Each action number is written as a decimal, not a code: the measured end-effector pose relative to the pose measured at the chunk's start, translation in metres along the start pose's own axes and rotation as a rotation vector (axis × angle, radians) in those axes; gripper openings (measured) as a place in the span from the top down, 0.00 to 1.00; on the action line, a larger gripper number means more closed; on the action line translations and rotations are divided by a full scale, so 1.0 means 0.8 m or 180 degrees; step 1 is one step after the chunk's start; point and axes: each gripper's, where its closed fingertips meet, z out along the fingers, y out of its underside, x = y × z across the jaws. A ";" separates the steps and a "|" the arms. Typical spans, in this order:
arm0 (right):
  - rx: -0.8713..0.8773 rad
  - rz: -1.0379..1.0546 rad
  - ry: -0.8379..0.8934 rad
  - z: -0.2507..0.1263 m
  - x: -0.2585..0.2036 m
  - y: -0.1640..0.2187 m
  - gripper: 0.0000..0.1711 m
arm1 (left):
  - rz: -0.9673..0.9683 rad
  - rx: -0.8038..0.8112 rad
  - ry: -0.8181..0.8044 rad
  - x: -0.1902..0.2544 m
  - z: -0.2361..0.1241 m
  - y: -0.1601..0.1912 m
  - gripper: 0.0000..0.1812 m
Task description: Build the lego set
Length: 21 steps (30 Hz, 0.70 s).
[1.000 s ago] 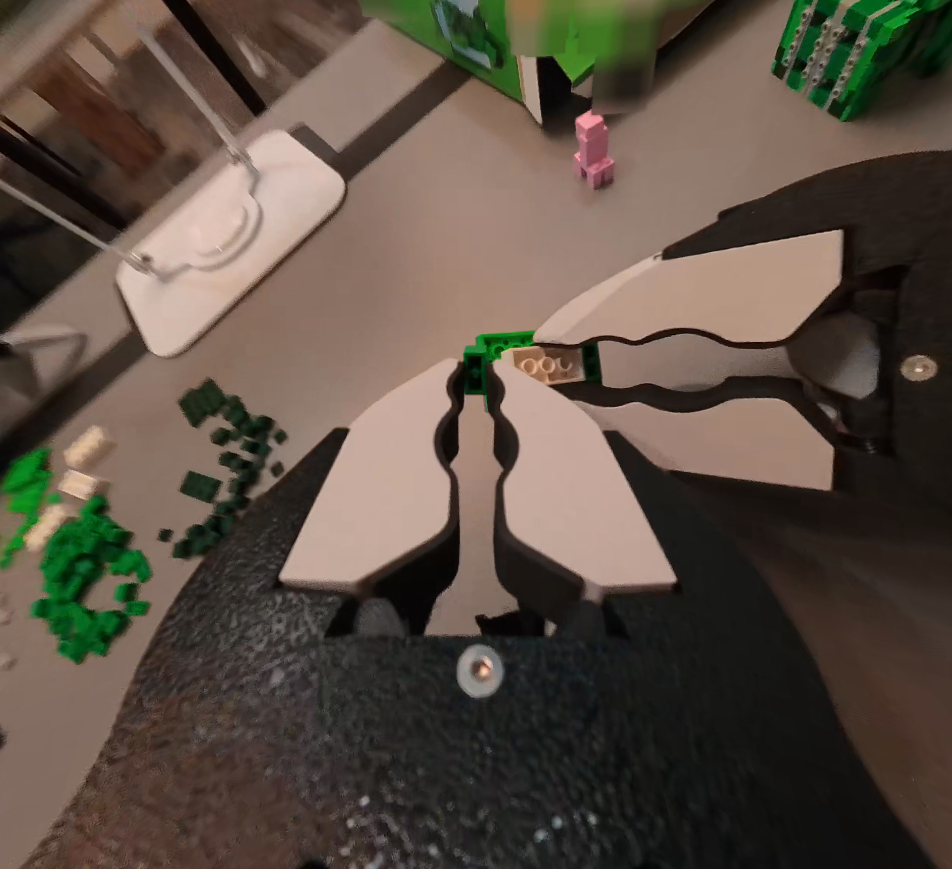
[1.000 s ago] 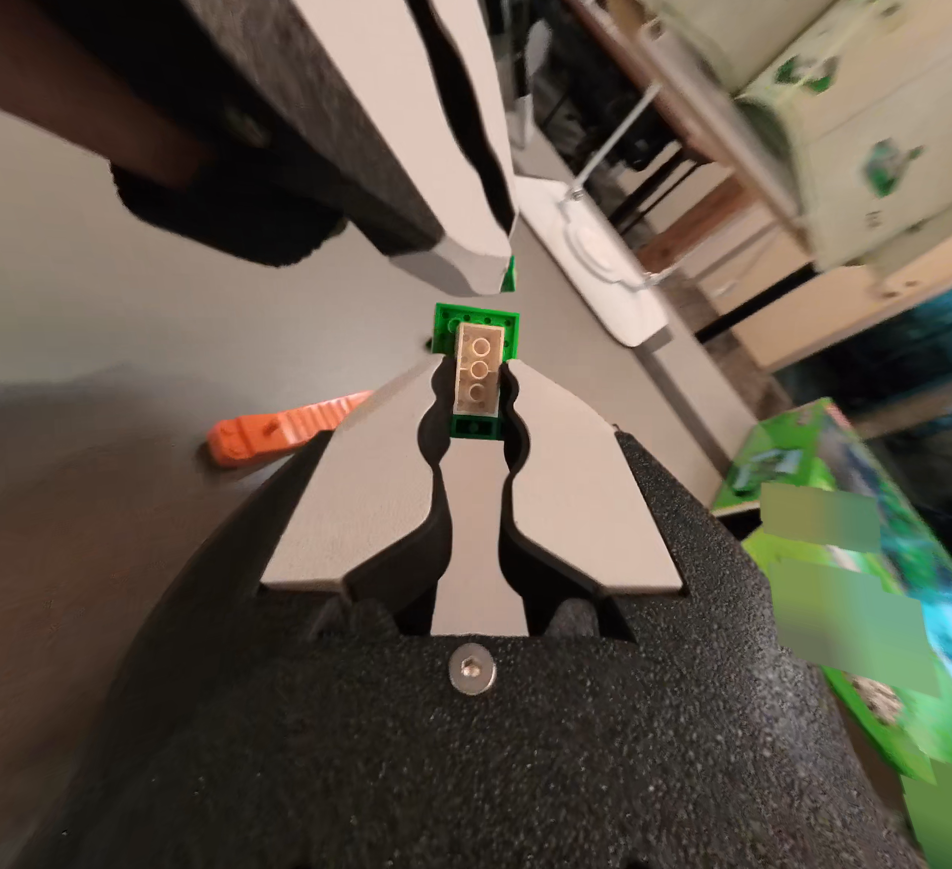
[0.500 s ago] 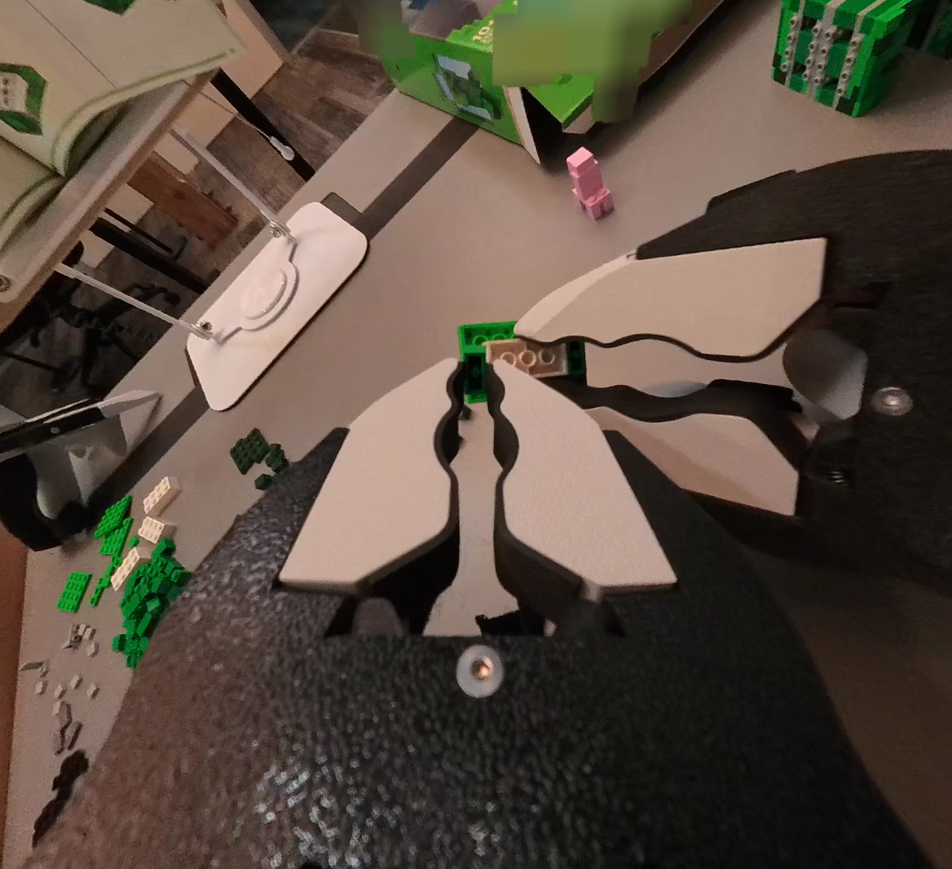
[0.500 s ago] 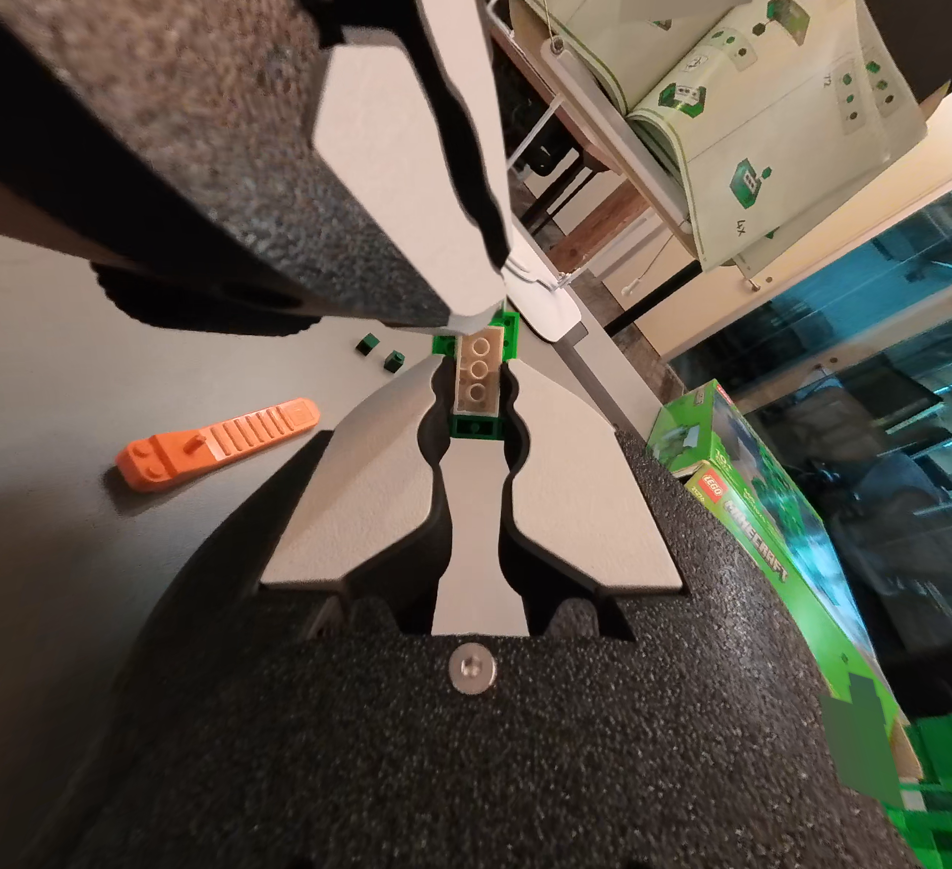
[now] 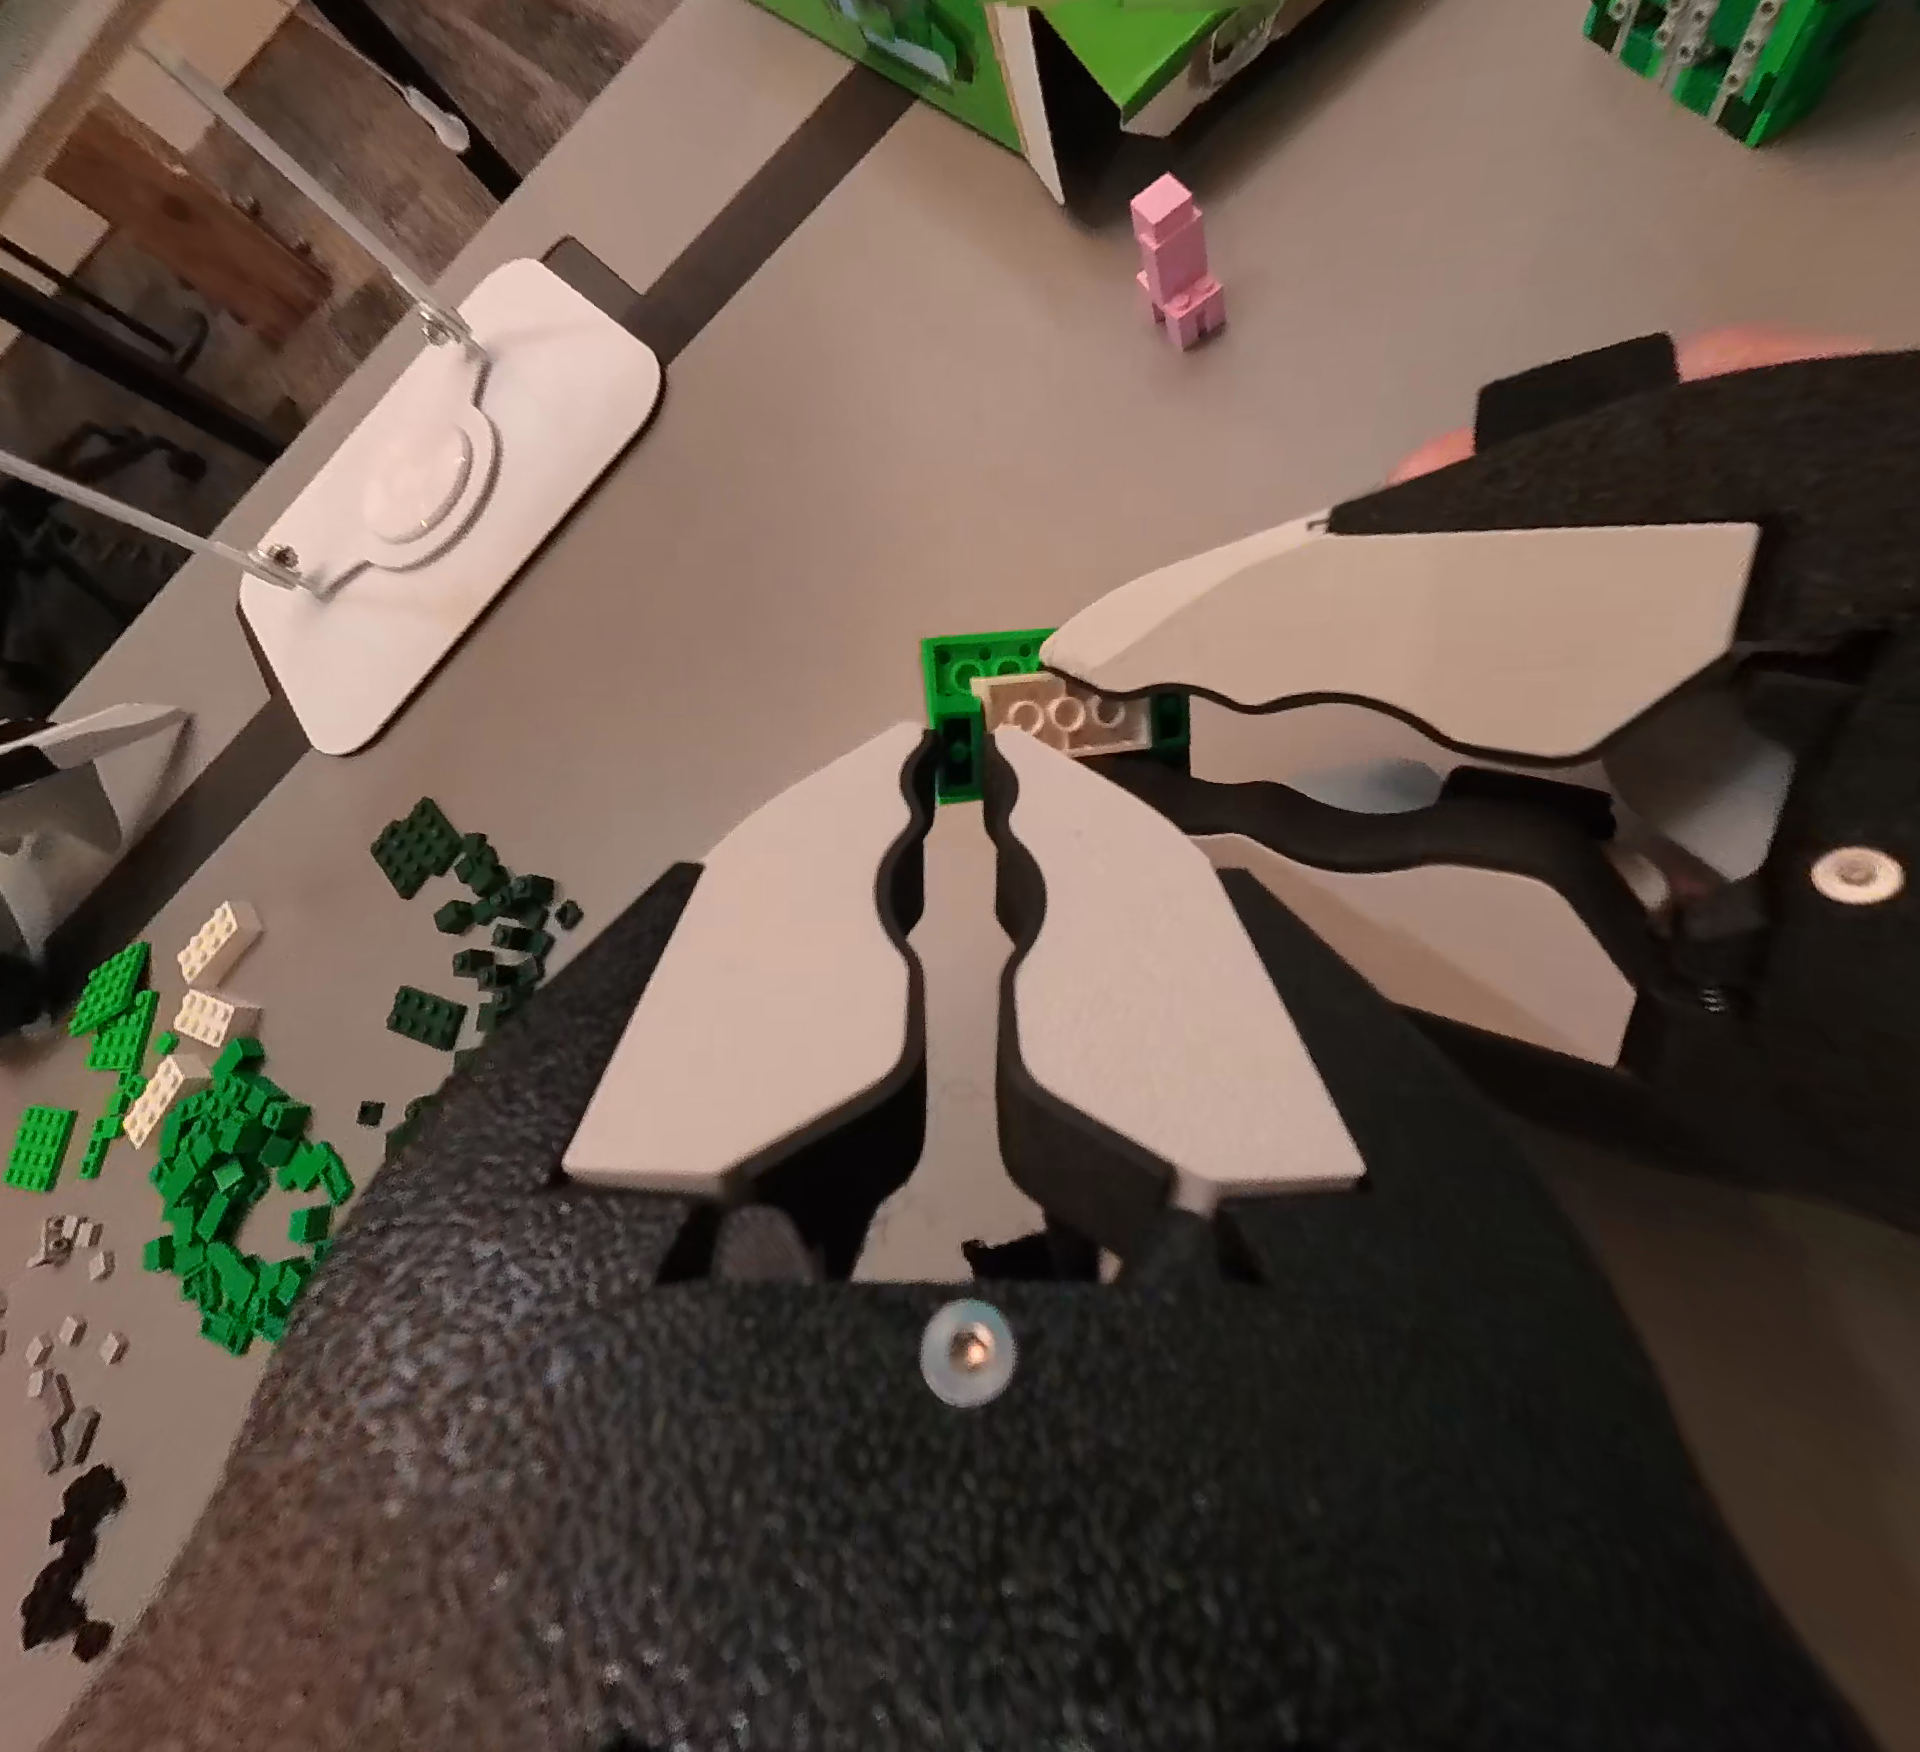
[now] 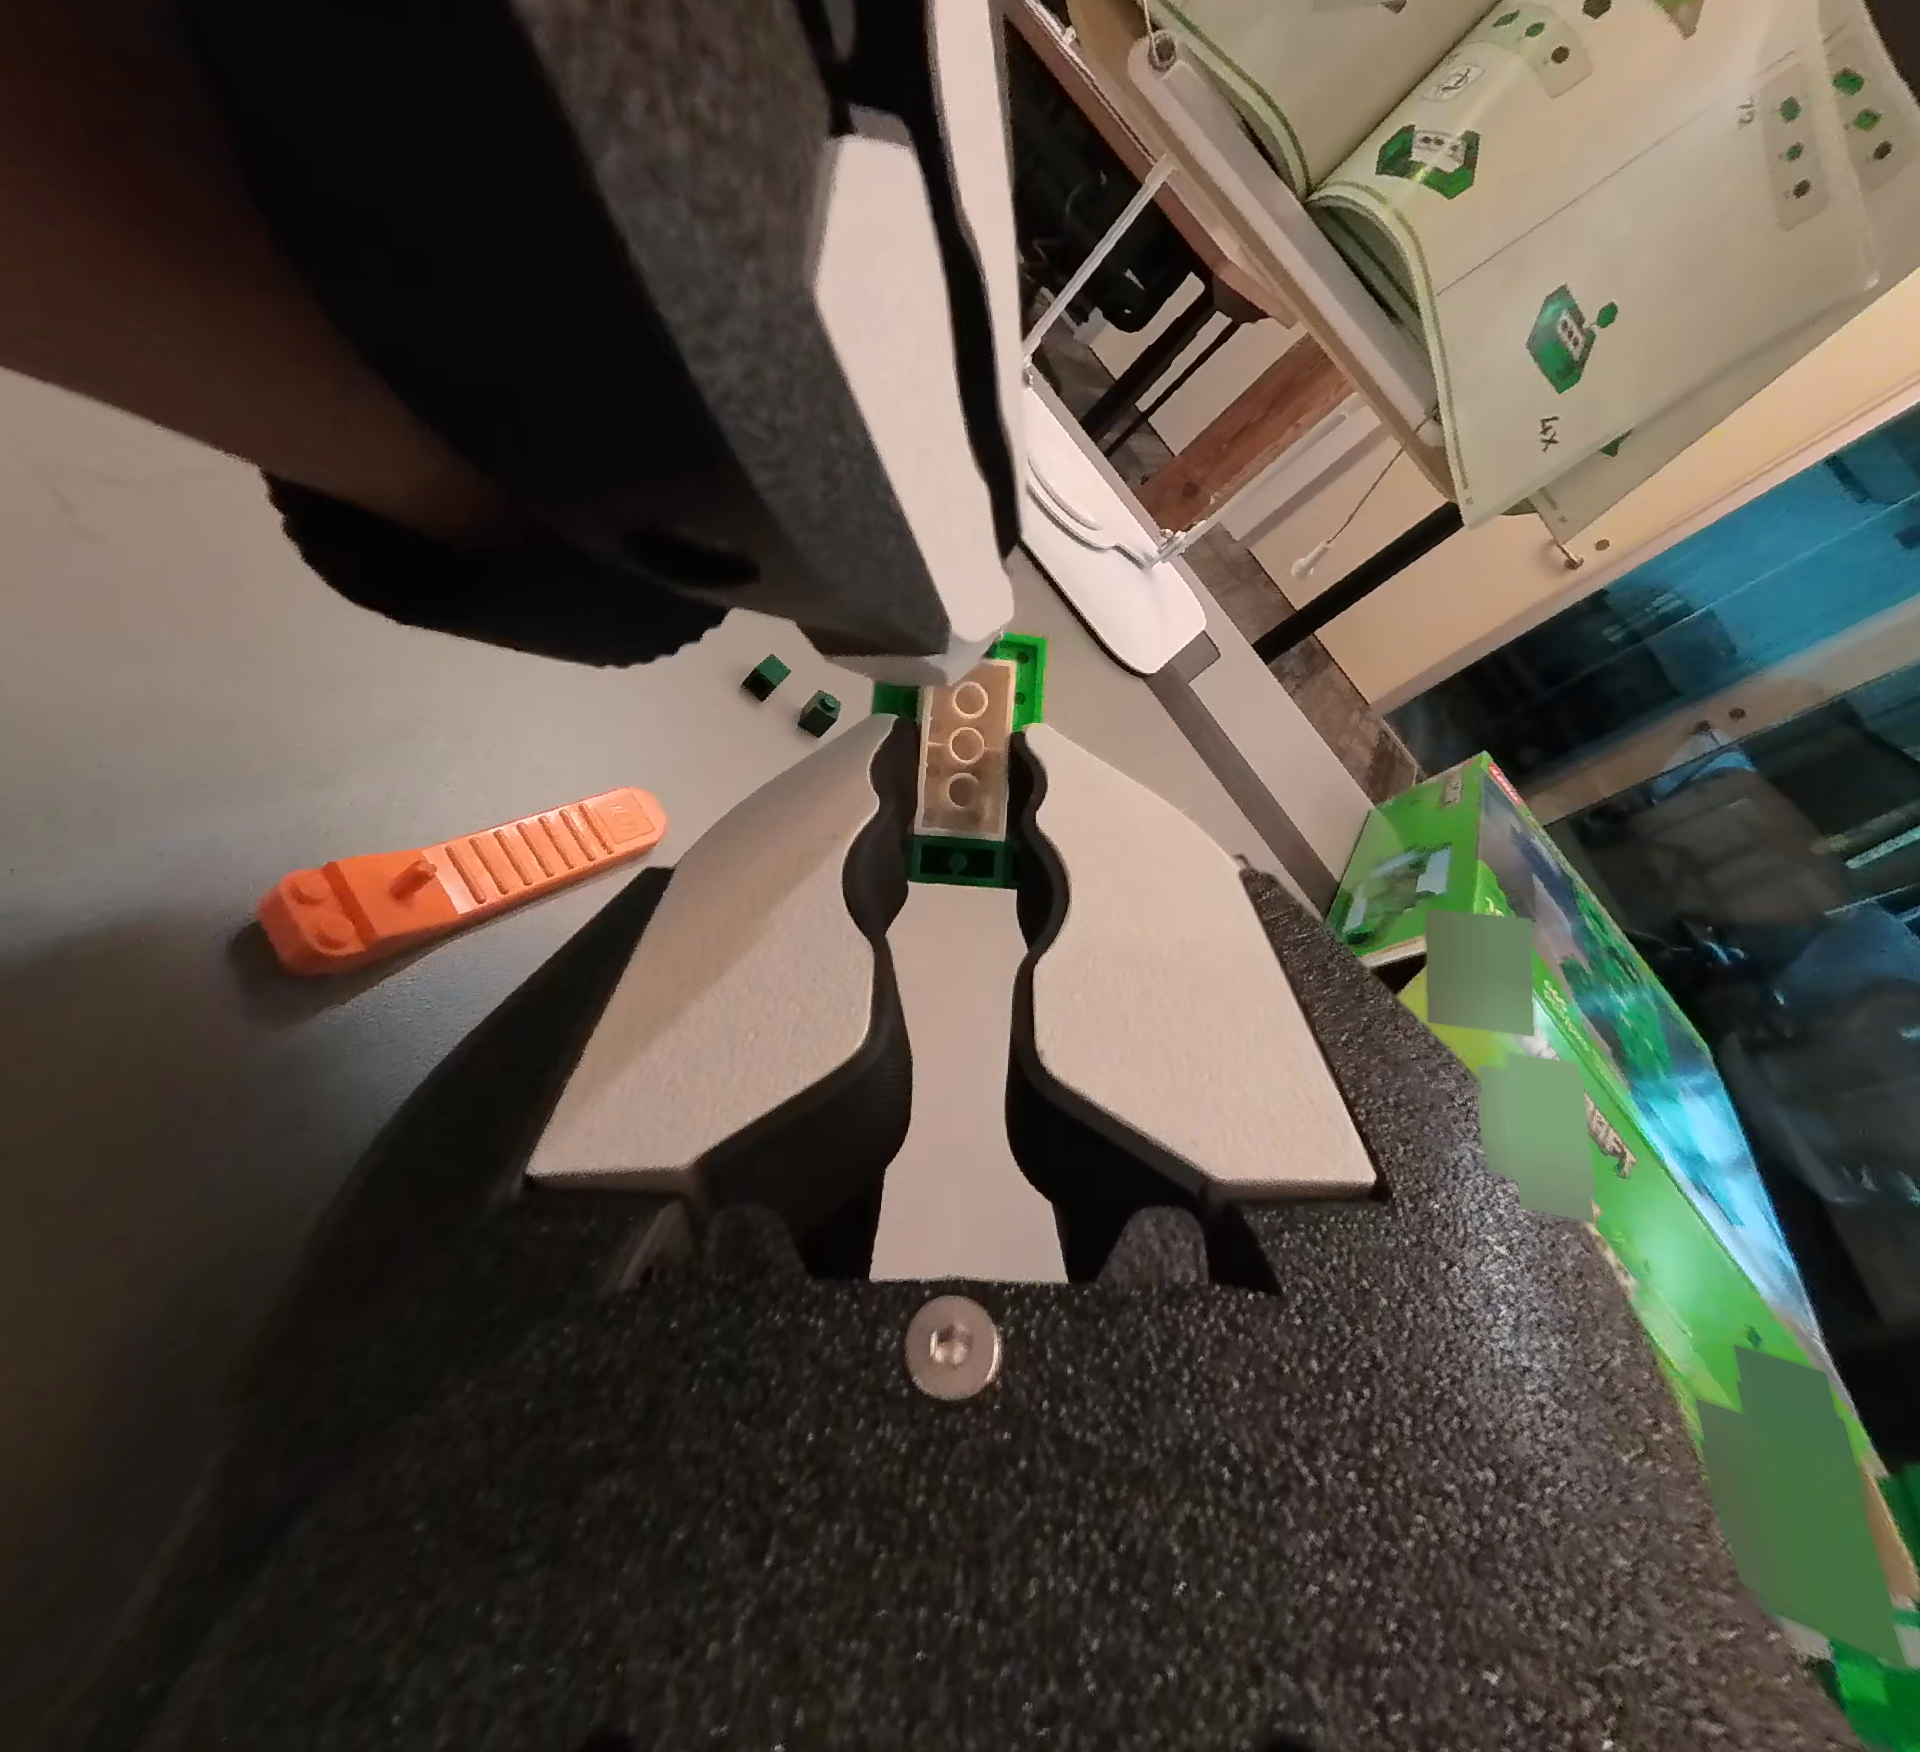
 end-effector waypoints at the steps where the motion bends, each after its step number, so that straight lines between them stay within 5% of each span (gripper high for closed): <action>1: -0.0008 0.0002 -0.0007 0.001 0.000 0.001 0.91 | -0.0001 -0.0040 0.0013 0.000 0.001 0.001 0.96; 21: -0.0009 0.0314 -0.0096 0.000 0.002 0.006 0.91 | -0.0083 -0.0100 0.0185 0.006 0.006 -0.006 0.94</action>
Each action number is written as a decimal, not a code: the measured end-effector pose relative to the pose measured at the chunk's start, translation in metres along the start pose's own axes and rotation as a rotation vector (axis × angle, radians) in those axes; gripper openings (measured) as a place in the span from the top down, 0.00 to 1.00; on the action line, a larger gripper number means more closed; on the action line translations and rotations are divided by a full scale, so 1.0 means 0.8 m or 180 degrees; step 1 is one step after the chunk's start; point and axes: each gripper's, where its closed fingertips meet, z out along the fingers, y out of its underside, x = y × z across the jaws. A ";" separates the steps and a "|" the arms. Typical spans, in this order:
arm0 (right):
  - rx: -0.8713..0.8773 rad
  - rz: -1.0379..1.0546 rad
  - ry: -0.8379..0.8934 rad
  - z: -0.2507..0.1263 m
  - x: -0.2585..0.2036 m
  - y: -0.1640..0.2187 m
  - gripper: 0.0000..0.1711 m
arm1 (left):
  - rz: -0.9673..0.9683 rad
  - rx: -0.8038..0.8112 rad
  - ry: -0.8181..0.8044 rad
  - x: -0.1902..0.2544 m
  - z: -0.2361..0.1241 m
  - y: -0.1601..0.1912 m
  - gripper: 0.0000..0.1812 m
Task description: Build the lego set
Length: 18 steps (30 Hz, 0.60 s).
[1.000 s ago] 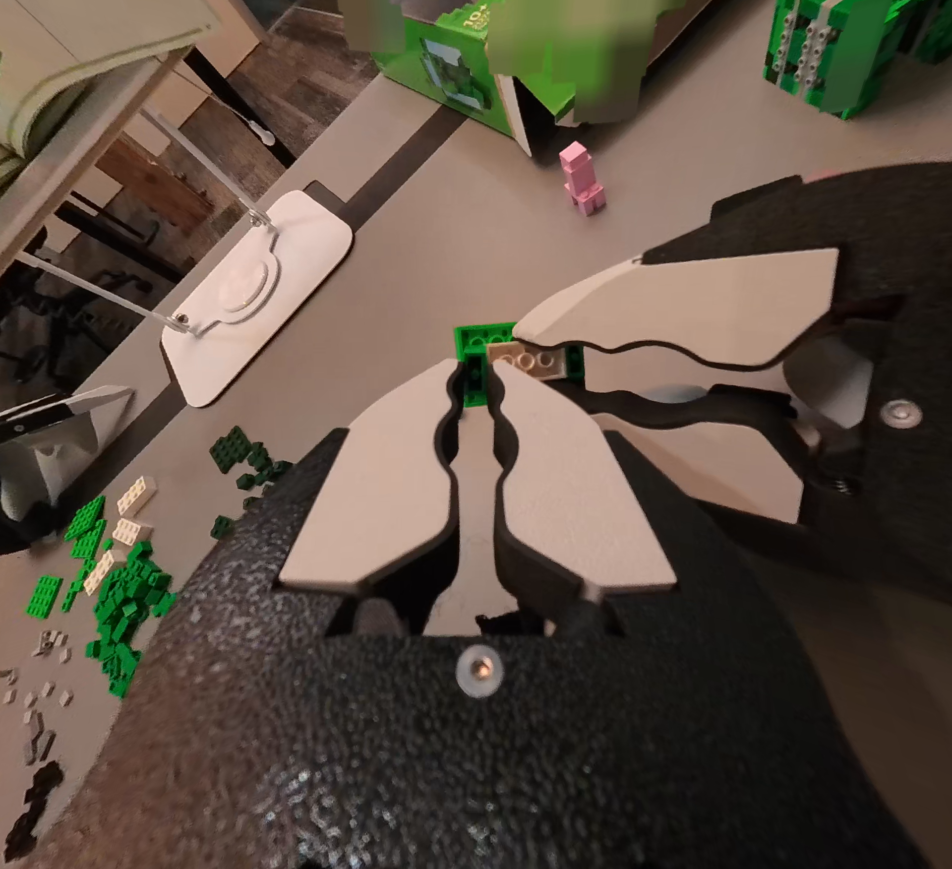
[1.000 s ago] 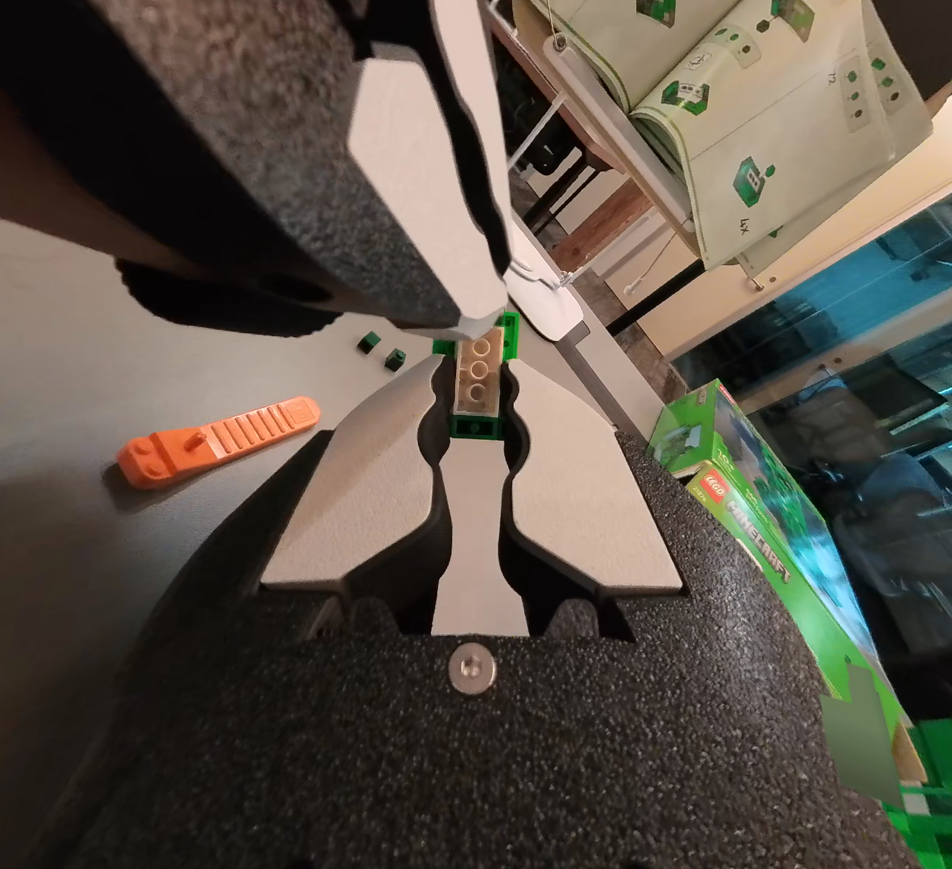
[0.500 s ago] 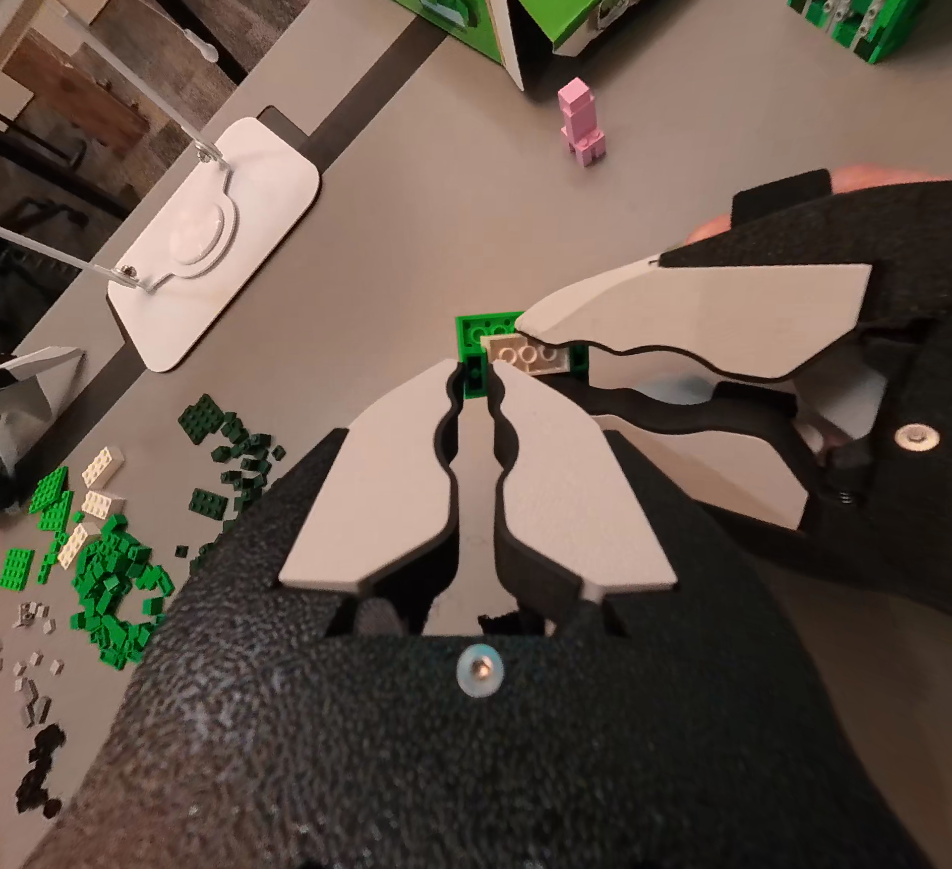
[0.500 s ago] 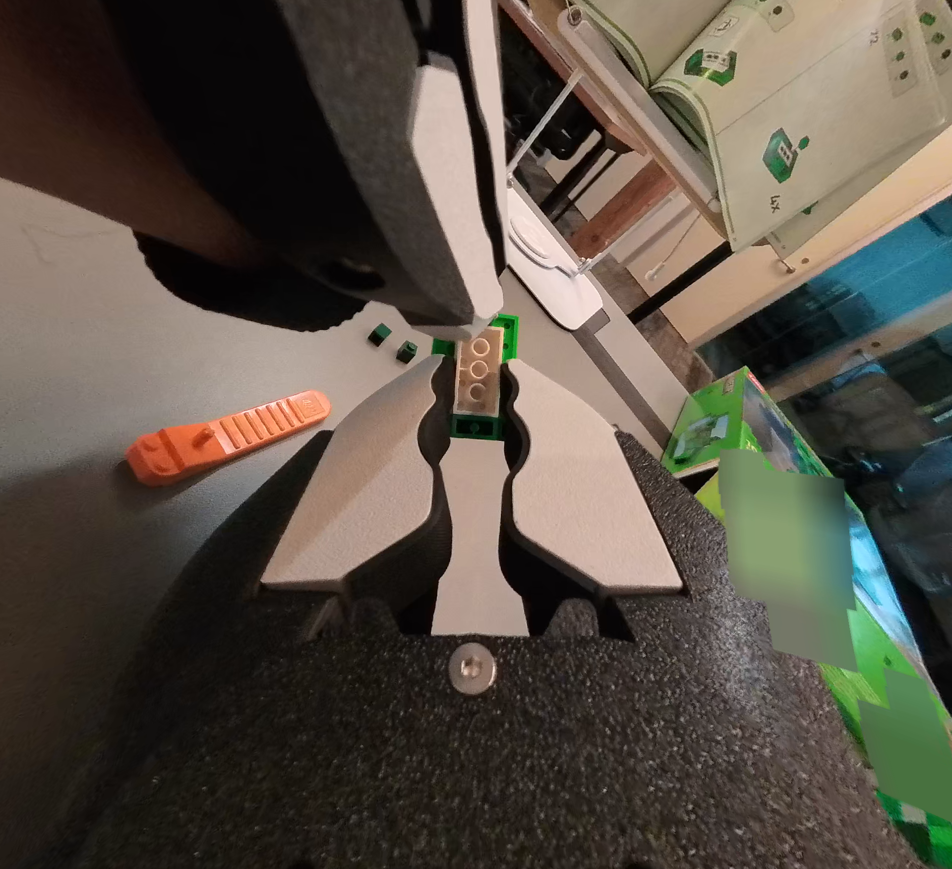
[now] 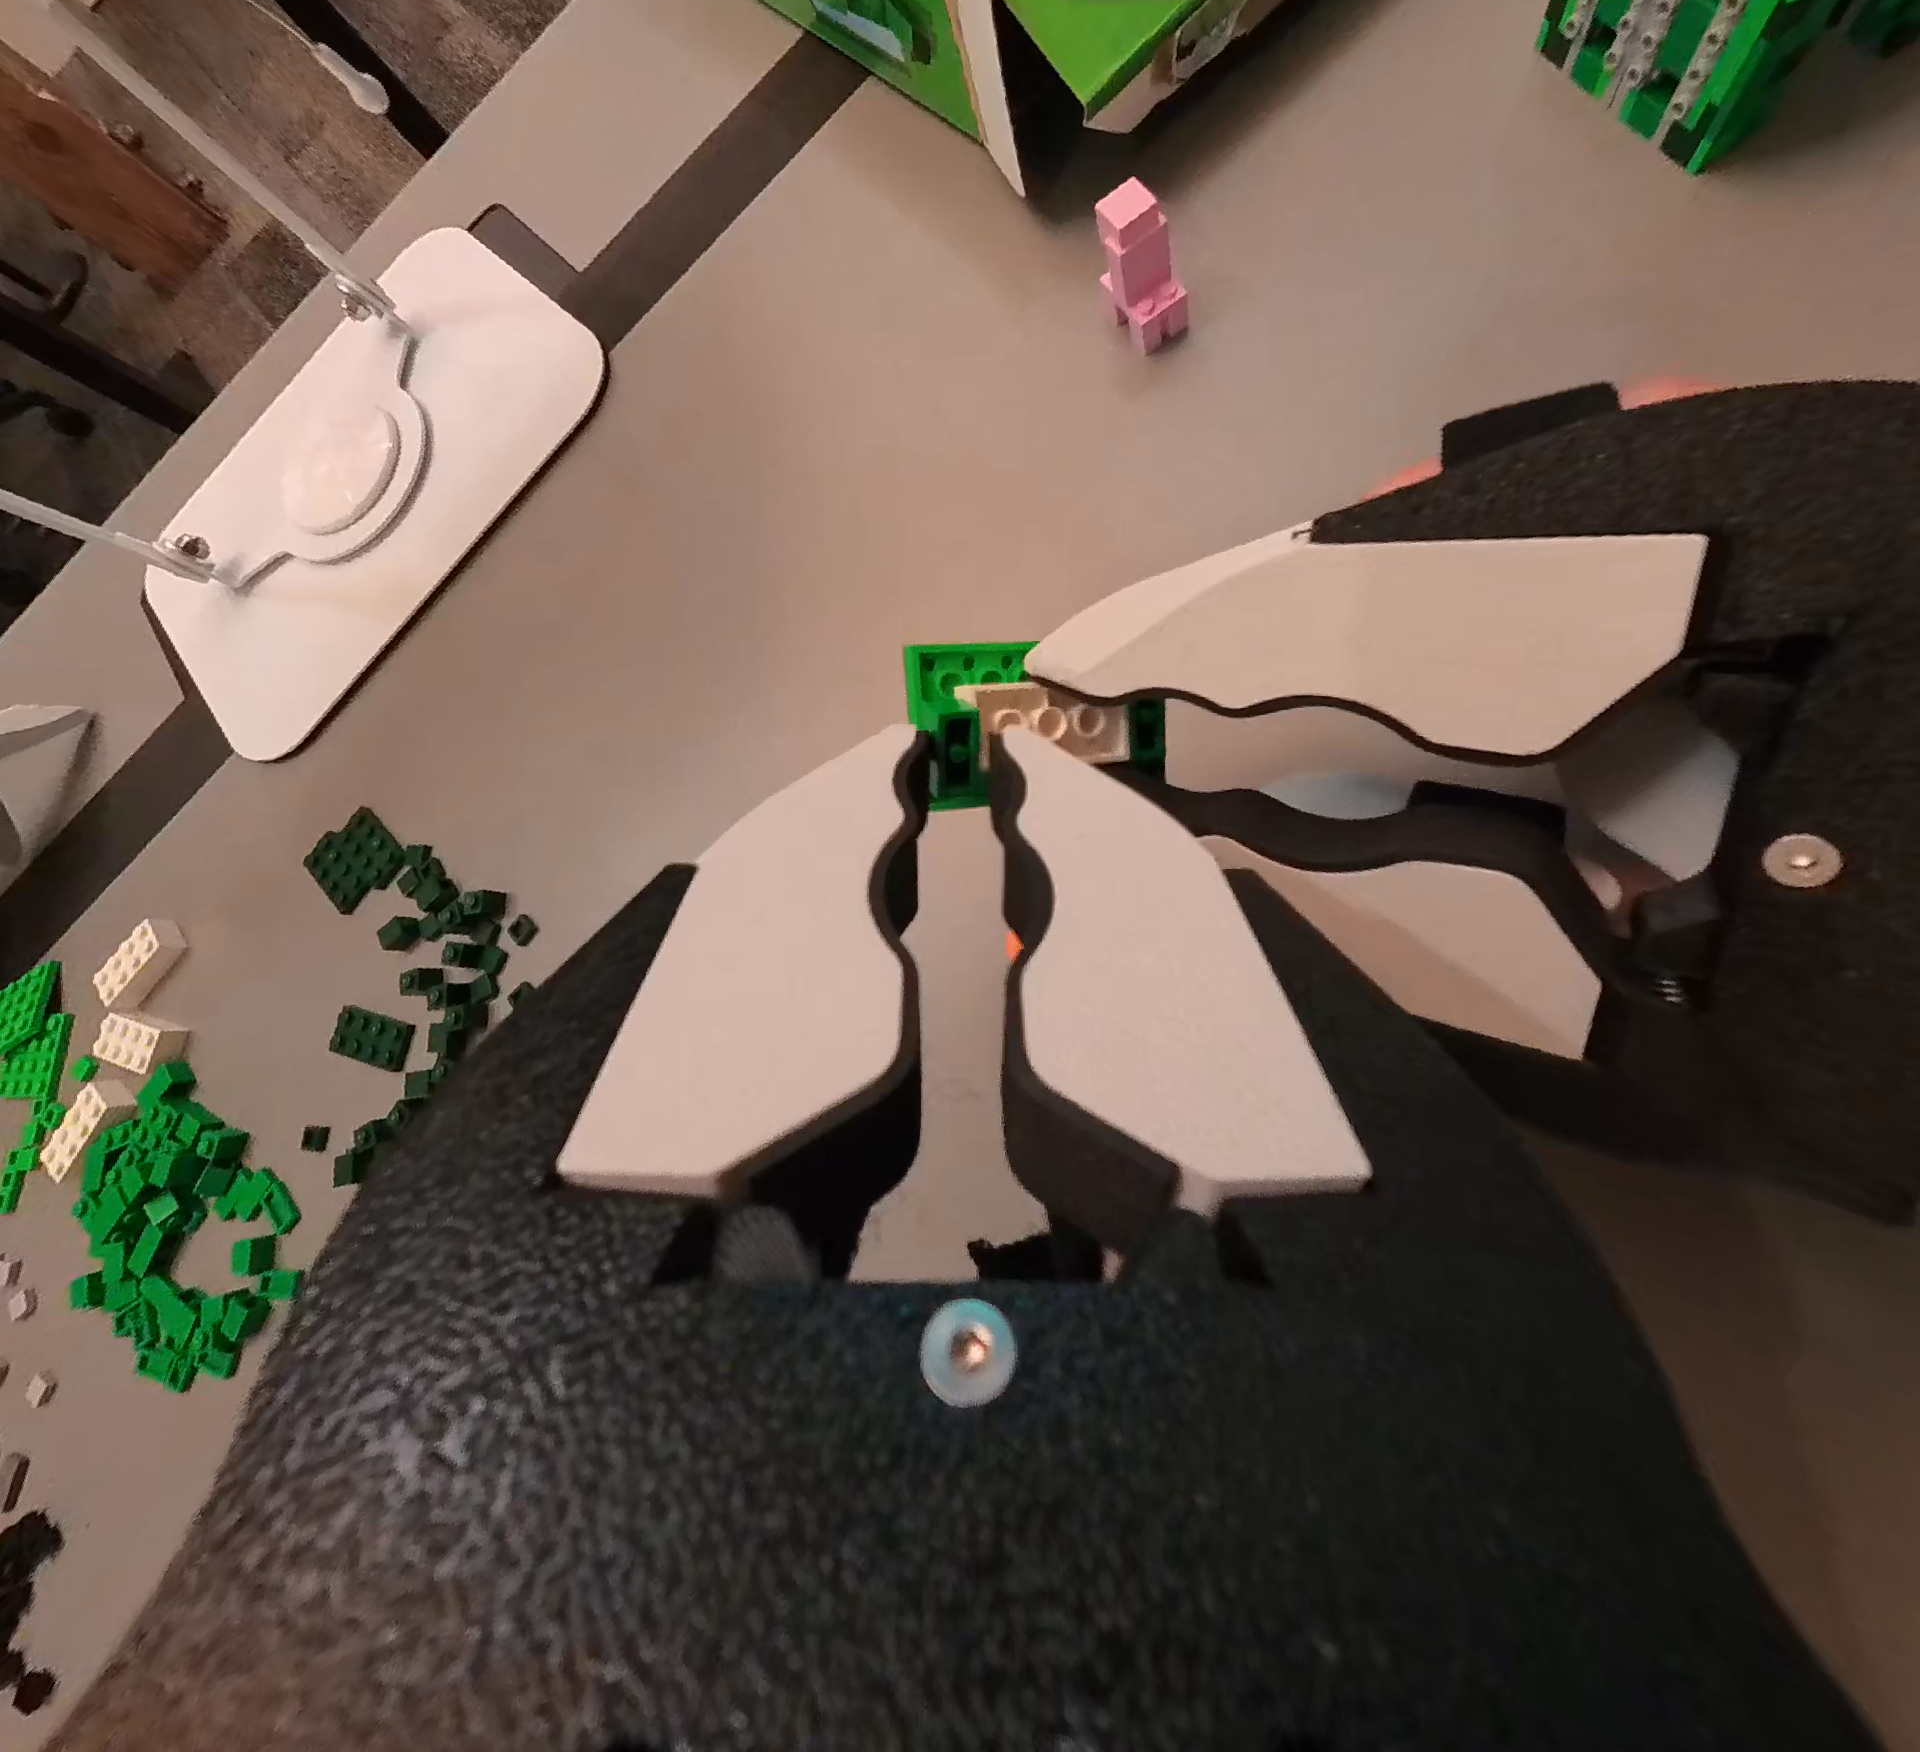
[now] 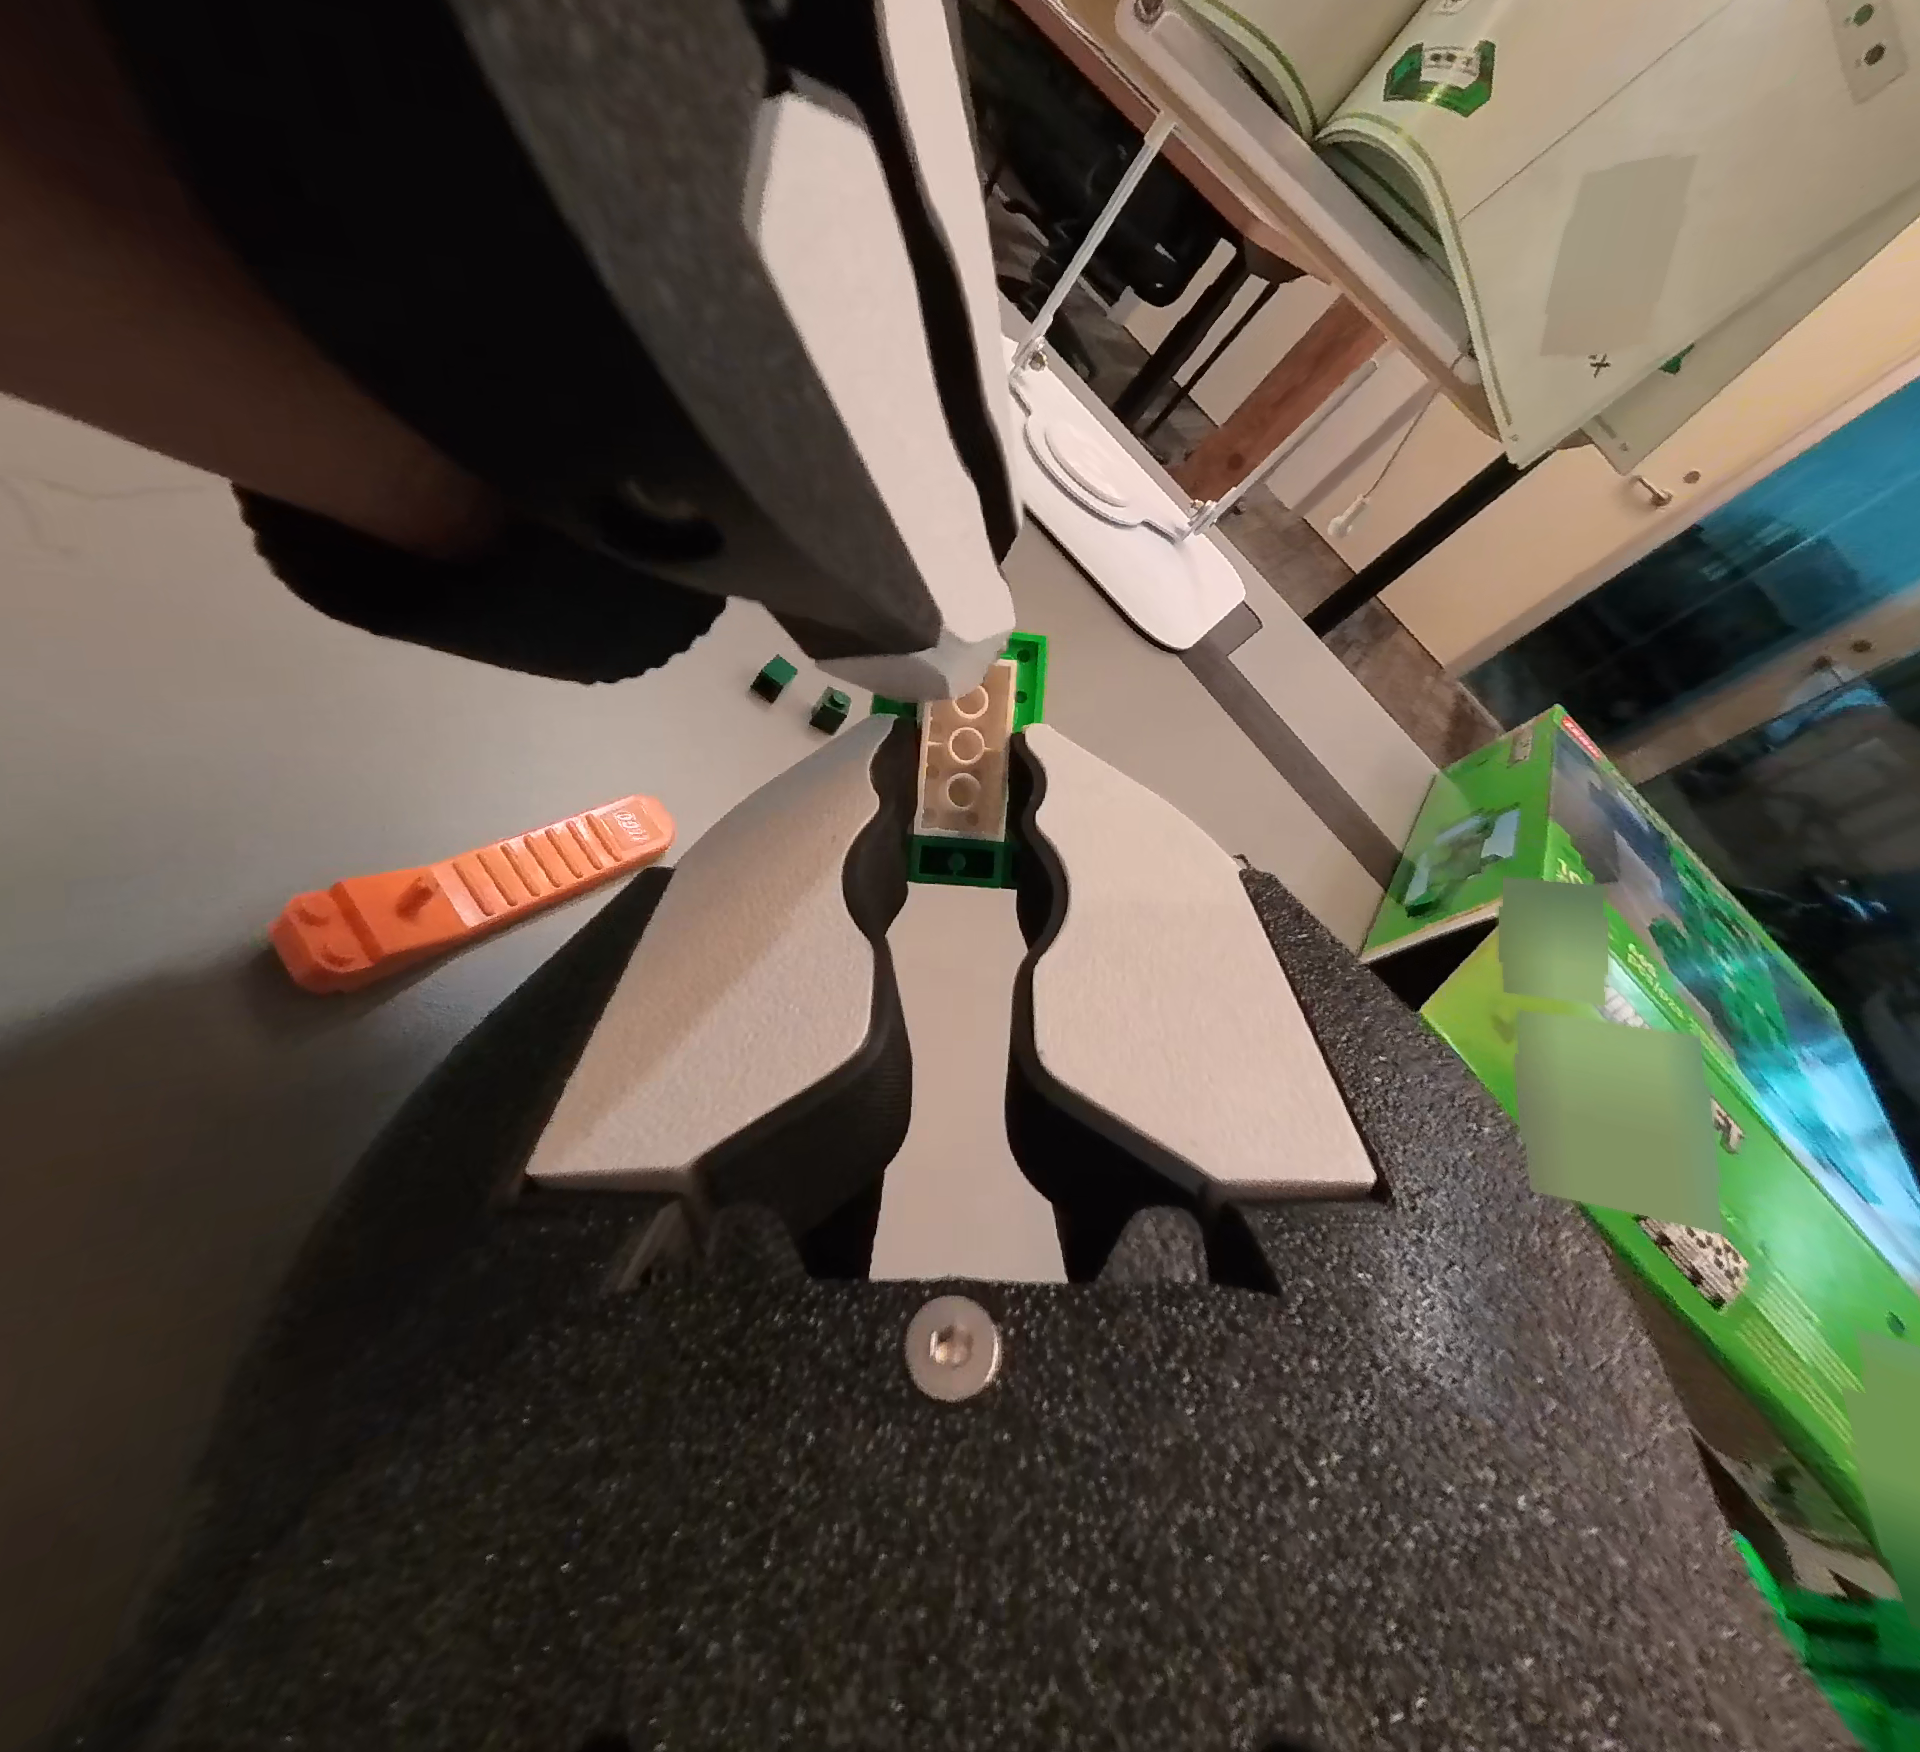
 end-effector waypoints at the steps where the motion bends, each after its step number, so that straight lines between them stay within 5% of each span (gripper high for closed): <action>1: 0.0005 0.0013 -0.0006 0.000 0.000 0.000 0.90 | 0.0000 -0.0003 0.0015 0.000 0.000 0.000 0.94; 18: 0.0004 0.0087 -0.0064 -0.005 -0.004 0.002 0.90 | -0.0028 -0.0019 0.0196 0.009 0.003 -0.001 0.86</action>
